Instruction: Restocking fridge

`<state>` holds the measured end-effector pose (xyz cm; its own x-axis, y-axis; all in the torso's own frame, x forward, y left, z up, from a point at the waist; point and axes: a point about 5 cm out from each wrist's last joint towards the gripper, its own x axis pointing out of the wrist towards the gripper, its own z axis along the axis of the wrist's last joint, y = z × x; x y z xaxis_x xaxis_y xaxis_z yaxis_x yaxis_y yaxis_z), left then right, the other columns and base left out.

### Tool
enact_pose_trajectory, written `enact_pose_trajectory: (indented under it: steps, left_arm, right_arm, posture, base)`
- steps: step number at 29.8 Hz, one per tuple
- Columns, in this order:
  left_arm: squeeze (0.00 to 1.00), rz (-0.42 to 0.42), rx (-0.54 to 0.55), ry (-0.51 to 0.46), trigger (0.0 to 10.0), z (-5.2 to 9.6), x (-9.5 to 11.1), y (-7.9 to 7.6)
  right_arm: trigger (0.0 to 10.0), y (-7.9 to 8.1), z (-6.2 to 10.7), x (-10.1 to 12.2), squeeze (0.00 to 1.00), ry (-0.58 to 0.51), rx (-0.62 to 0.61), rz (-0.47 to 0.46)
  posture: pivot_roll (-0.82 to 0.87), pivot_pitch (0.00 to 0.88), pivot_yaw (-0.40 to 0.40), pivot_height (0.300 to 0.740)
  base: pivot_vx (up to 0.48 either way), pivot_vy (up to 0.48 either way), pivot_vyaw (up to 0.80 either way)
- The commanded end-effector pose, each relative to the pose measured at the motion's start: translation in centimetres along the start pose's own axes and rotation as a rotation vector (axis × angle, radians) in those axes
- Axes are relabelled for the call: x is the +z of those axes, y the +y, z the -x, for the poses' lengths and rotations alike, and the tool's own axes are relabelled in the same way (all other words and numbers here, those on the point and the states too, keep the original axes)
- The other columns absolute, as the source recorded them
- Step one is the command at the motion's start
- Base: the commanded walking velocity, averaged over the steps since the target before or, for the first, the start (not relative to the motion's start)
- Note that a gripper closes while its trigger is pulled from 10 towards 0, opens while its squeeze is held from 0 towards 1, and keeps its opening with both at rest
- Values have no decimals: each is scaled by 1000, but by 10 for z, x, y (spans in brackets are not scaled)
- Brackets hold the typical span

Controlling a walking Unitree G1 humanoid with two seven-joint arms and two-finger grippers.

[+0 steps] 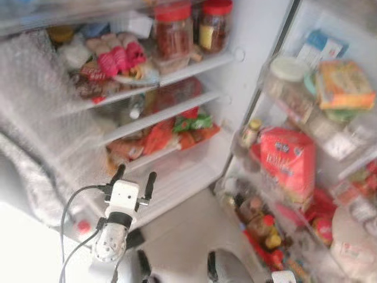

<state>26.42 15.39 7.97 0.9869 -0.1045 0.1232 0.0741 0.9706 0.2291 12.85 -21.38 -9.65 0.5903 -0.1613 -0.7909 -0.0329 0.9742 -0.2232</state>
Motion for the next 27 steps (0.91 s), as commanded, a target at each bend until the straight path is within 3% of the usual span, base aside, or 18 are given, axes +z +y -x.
enact_pose_trajectory:
  steps: [1, 7, 15, 21, 24, 27]
  left_arm:
    - [0, 17, 10, 22, 10000, 1, -3, -1]
    - [0, 30, 42, 39, 10000, 0, -4, 3]
    - [0, 52, 99, 141, 10000, 0, -18, 9]
    - [0, 54, 133, 234, 10000, -5, -31, 12]
    - [0, 17, 166, 324, 10000, -10, -43, 17]
    - [0, 19, 161, 343, 10000, -11, -46, 17]
  right_arm:
    - [10000, -2, 3, -9, 0, 32, -2, 0]
    - [10000, -3, 2, -8, 0, 37, 11, -13]
    - [10000, -3, 2, -6, 0, 28, 38, -31]
    - [10000, -3, 1, -6, 0, 28, 48, -30]
    - [10000, -2, 1, -6, 0, 33, 61, -42]
    - [10000, -1, 1, -6, 0, 33, 64, -45]
  posture:
    - [-222, 152, -10, 641]
    - [-217, 164, -15, 641]
    - [-214, 181, -22, 641]
    - [-215, 188, -23, 675]
    - [-218, 191, -20, 700]
    - [-217, 190, -18, 710]
  base:
    - [-304, 0, 0]
    - [-287, 0, 0]
    - [0, 0, 0]
    - [0, 0, 0]
    - [0, 0, 0]
    - [0, 0, 0]
